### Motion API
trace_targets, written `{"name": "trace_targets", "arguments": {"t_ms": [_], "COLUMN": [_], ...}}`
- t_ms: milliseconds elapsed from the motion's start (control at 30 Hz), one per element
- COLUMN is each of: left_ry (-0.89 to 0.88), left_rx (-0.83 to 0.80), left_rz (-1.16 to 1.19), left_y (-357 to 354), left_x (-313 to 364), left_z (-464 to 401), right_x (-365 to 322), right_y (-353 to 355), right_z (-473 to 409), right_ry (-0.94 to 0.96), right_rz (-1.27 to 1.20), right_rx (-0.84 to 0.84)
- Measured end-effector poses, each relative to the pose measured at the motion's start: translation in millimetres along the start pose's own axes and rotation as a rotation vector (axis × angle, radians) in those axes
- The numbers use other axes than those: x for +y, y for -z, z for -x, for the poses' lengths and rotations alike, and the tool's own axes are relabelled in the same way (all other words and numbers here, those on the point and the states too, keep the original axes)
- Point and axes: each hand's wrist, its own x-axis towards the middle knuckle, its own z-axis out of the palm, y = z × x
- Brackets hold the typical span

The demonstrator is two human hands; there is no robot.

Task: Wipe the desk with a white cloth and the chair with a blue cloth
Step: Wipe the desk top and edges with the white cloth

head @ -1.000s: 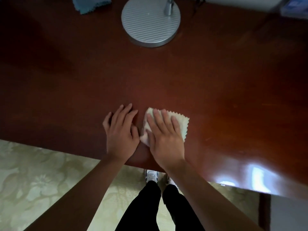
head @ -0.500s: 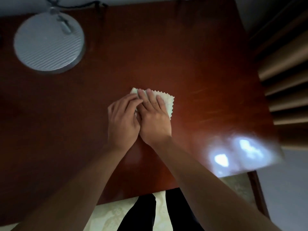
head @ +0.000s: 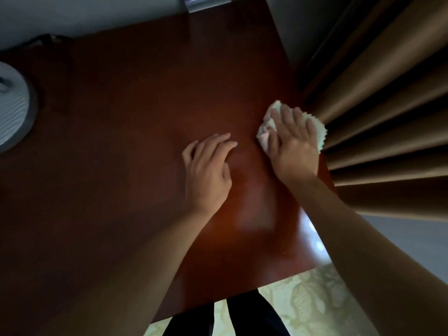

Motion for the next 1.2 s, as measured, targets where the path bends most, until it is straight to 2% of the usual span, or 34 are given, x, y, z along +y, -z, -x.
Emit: {"name": "trace_targets", "arguments": {"t_ms": [133, 267, 367, 433, 567, 733, 933, 1200], "left_ry": [0.112, 0.097, 0.104, 0.134, 0.133, 0.142, 0.108, 0.162], "left_rx": [0.089, 0.08, 0.066, 0.079, 0.069, 0.07, 0.057, 0.069], "left_rz": [0.038, 0.037, 0.016, 0.006, -0.064, -0.1, -0.153, -0.164], "left_y": [-7.5, -8.4, -10.2, -11.6, -14.5, -16.2, -16.7, -17.2], "left_x": [1.8, -2.0, -2.8, -3.5, -4.2, -2.1, -1.7, 0.1], "left_z": [0.2, 3.4, 6.6, 5.9, 5.2, 5.0, 6.5, 3.8], "right_x": [-11.2, -49.3, -40.8, -30.5, -19.9, -15.9, -18.1, -19.9], "right_y": [-2.2, -12.4, -14.1, -11.6, -8.7, -8.8, -8.7, -4.9], "right_z": [15.4, 104.3, 123.2, 104.8, 30.5, -45.3, -87.2, -122.2], "right_ry": [-0.037, 0.226, 0.342, 0.36, 0.283, 0.228, 0.208, 0.189], "right_rz": [0.049, -0.055, -0.087, -0.081, -0.03, 0.023, 0.043, 0.051], "right_rx": [-0.013, -0.057, -0.053, -0.035, 0.007, -0.046, -0.066, -0.076]}}
